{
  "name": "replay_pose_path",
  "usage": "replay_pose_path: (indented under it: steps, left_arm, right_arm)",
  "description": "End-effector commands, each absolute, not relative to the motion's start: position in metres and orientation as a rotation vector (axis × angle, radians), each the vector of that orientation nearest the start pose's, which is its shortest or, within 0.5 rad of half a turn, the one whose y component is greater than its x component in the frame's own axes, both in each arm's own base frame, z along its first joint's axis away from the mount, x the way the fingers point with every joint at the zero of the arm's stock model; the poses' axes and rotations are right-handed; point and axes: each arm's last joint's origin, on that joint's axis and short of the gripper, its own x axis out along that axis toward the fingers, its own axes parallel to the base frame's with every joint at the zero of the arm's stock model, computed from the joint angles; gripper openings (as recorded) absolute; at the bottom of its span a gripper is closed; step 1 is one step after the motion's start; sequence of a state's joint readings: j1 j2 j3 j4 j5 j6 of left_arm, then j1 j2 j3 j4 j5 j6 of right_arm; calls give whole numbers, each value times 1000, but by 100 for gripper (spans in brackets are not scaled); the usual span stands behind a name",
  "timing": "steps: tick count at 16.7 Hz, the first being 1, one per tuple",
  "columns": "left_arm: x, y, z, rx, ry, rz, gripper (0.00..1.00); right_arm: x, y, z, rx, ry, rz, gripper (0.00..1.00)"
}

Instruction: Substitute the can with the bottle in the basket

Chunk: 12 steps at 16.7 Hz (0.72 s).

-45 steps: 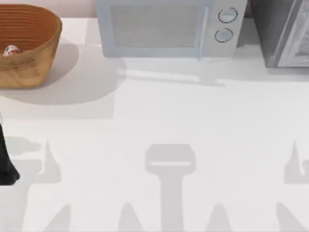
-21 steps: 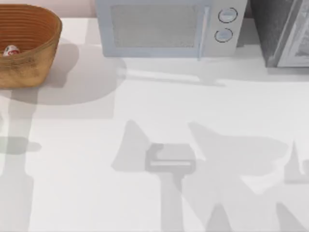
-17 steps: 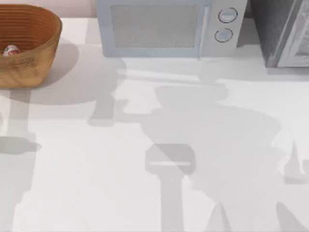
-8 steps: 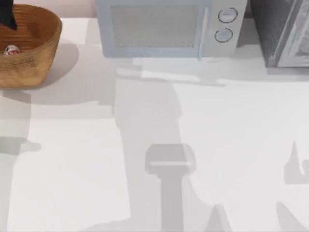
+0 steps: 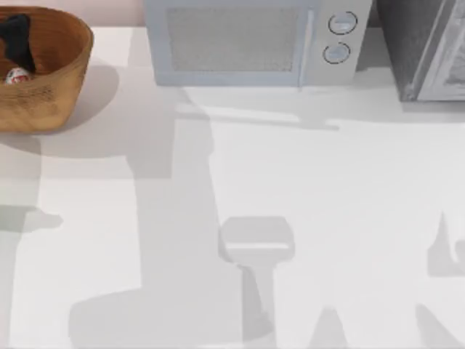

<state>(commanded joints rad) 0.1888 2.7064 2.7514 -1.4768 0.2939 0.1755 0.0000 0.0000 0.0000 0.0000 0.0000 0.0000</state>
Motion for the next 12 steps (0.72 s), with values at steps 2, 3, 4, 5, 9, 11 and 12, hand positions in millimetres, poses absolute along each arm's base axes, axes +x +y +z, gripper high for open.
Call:
replay_pose_path:
  steps: [2, 3, 4, 5, 9, 11, 12]
  left_arm:
    - [512, 97, 186, -200, 1373, -187, 100]
    - [512, 97, 186, -200, 1373, -187, 100]
    - [513, 92, 190, -190, 1359, -195, 100]
    - [513, 92, 189, -191, 1361, -194, 100]
    - [517, 91, 172, -201, 1373, -187, 100]
    - [519, 89, 159, -201, 1373, -187, 100]
    - [520, 87, 153, -200, 1373, -187, 100]
  right_arm:
    - [106, -1, 160, 0, 0, 0, 100]
    - [106, -1, 160, 0, 0, 0, 100]
    - [106, -1, 160, 0, 0, 0, 100]
    - [106, -1, 160, 0, 0, 0, 100]
    - [106, -1, 160, 0, 0, 0, 100]
    - [106, -1, 160, 0, 0, 0, 100]
    - [106, -1, 160, 0, 0, 0, 100]
